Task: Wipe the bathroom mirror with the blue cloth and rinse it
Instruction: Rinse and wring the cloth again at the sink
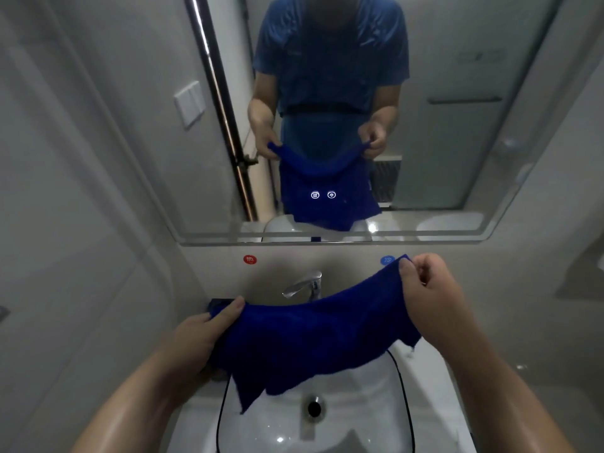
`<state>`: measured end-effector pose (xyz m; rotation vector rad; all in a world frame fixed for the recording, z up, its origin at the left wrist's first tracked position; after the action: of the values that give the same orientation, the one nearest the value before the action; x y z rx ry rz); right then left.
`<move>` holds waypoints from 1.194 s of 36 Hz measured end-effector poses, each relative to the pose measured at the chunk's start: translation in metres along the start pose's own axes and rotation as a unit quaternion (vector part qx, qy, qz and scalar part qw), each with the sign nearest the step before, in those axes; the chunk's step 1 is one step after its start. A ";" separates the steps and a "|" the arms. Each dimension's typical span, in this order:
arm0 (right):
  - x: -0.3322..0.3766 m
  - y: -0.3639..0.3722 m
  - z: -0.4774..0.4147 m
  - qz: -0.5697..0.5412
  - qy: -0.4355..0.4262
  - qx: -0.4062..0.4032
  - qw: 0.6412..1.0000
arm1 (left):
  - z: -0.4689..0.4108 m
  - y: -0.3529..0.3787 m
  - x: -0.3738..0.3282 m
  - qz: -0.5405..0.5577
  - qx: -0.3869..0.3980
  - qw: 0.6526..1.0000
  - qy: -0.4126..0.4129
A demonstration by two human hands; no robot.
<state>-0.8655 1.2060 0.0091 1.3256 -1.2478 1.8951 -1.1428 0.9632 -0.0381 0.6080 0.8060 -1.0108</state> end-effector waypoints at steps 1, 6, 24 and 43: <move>0.004 0.001 0.001 -0.001 0.000 0.001 1.000 | 0.000 0.007 -0.004 0.004 0.020 1.000 0.013; 0.024 0.009 0.010 -0.026 -0.022 0.015 0.999 | 0.002 0.028 -0.030 -0.073 -0.006 0.993 0.095; 0.058 0.123 0.071 -0.115 -0.106 0.316 0.936 | 0.009 0.101 -0.036 -0.080 0.096 0.973 0.195; -0.068 0.170 0.045 -0.208 0.067 0.399 0.890 | -0.001 0.043 -0.022 -0.037 0.004 0.989 0.146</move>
<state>-0.9551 1.0964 -0.1157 1.6280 -0.0324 2.1831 -1.1109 0.9932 -0.0172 0.7481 1.0881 -1.0059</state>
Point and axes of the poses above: each hand's wrist, its own z-axis away from the middle knuckle, its own y-axis out of the palm, x = y × z, the point moved 10 cm from there along -z, towards the middle knuckle, and after that the axes turned 13 degrees about x, right-handed, at the moved point
